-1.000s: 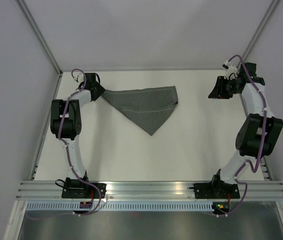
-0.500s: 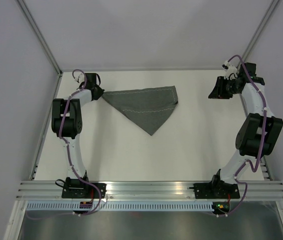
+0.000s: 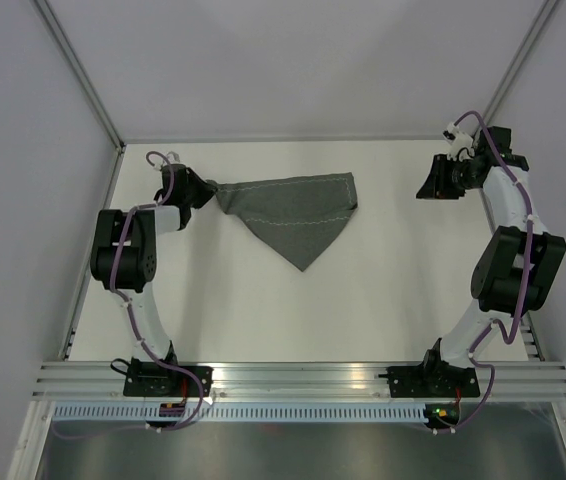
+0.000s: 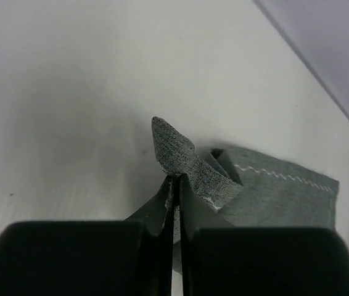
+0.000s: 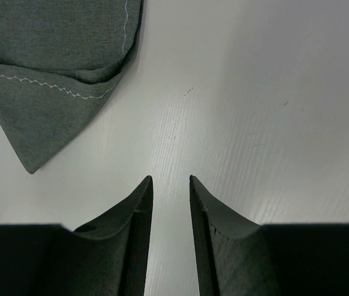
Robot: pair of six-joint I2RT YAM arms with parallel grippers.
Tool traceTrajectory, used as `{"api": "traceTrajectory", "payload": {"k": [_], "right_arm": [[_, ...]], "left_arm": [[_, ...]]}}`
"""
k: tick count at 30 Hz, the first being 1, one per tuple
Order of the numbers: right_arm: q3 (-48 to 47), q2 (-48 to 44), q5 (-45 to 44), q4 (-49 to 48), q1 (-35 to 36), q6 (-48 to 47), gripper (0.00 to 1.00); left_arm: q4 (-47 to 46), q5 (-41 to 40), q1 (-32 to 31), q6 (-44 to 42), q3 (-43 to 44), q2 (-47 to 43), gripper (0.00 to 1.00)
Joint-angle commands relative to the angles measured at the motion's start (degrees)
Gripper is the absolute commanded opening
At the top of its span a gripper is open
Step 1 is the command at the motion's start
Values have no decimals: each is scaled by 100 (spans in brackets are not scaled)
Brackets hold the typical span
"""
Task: Fold the napkin, place the utensils inside, and roll it up
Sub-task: Fold the napkin
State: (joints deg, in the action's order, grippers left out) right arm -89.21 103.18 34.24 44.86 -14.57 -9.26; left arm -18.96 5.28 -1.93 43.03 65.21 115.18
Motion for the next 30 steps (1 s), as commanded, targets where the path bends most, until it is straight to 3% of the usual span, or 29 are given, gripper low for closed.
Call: {"api": "traceTrajectory", "payload": {"k": [1, 9, 17, 23, 30], "right_arm": [[88, -131, 109, 31, 77, -199, 36], [193, -307, -5, 101, 261, -296, 36], [378, -377, -40, 93, 375, -340, 36], [474, -491, -137, 137, 446, -419, 36], [554, -632, -172, 181, 630, -463, 36]], "left_arm": [[-1617, 1052, 9, -400, -236, -513, 2], [-2524, 2169, -35, -532, -536, -891, 3], [-2464, 3593, -421, -1067, -483, -1102, 2], [-1920, 4200, -860, -1788, -430, -1331, 2], [-574, 3701, -1362, -2913, -272, -1559, 2]]}}
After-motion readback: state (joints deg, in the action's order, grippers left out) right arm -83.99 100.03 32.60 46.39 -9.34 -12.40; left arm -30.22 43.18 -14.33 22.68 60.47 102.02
